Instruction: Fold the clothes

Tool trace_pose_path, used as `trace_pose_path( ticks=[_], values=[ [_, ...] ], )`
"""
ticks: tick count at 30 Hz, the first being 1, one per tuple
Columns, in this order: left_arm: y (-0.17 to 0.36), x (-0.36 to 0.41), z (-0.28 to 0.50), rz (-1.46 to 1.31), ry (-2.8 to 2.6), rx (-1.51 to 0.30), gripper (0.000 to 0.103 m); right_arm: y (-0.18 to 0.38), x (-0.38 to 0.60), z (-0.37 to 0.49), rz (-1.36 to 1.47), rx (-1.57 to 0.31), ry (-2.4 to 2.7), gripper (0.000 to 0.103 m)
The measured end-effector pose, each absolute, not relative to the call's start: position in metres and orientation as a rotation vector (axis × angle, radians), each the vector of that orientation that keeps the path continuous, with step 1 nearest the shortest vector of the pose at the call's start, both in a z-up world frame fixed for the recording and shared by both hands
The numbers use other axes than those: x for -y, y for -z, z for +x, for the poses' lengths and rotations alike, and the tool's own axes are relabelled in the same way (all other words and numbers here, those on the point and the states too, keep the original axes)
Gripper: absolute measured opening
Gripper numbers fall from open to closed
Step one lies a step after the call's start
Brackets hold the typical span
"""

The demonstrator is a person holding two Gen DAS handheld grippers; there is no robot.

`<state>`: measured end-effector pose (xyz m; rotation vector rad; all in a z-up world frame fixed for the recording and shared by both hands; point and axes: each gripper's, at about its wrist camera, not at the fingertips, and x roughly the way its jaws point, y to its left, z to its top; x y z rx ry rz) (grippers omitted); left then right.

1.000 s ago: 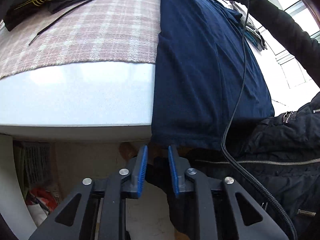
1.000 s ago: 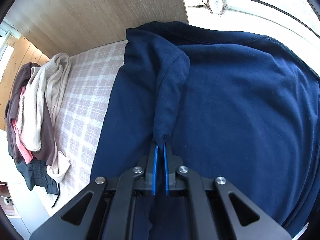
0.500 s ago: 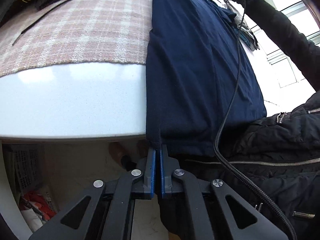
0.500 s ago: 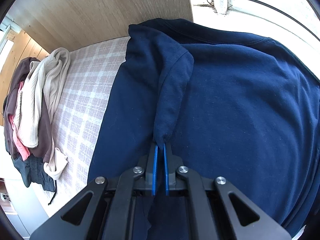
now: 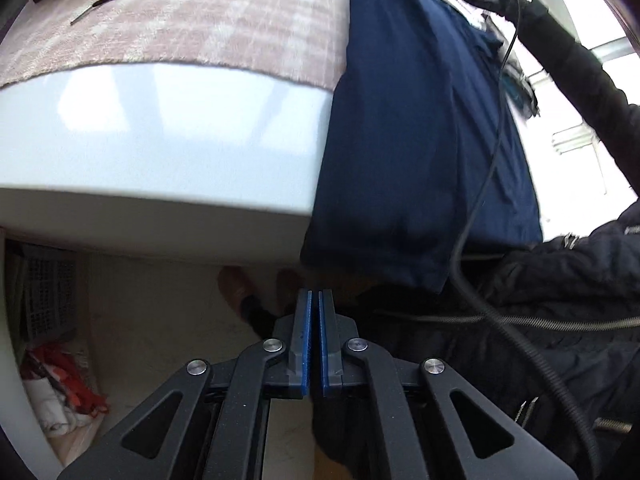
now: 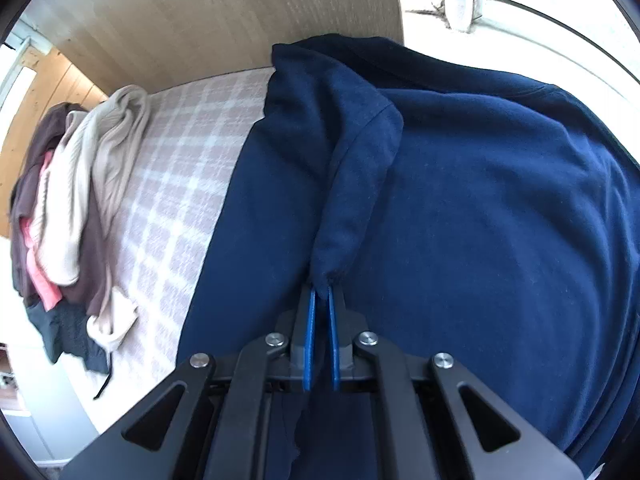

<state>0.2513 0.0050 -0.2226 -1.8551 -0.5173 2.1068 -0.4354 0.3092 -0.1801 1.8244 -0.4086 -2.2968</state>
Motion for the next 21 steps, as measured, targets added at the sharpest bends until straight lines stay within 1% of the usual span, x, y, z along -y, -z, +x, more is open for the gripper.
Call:
trace_pose_path(
  ticks=[4, 8, 10, 11, 14, 18, 21],
  values=[
    [0.193, 0.009, 0.264, -1.925, -2.144, 0.445, 0.002, 0.148, -0.336, -0.423, 1.732, 0.484, 2.266, 0.01],
    [0.141, 0.01, 0.237, -1.876, -2.255, 0.258, 0.001, 0.111, -0.359, -0.414, 1.639, 0.448, 2.334, 0.016],
    [0.121, 0.005, 0.21, -1.804, -2.278, 0.166, 0.001, 0.099, -0.371, -0.416, 1.61, 0.419, 2.366, 0.025],
    [0.115, 0.007, 0.2, -1.752, -2.269, 0.142, 0.002, 0.094, -0.377, -0.417, 1.595, 0.405, 2.382, 0.027],
    [0.115, -0.017, 0.159, -1.684, -2.202, 0.064, 0.004, 0.091, -0.377, -0.43, 1.578, 0.386, 2.389, 0.027],
    [0.134, -0.055, 0.108, -1.659, -2.138, 0.0, 0.004, 0.105, -0.381, -0.461, 1.598, 0.326, 2.4, 0.027],
    [0.149, -0.071, 0.076, -1.667, -2.109, -0.042, 0.003, 0.127, -0.382, -0.48, 1.637, 0.334, 2.358, 0.027]
  ],
)
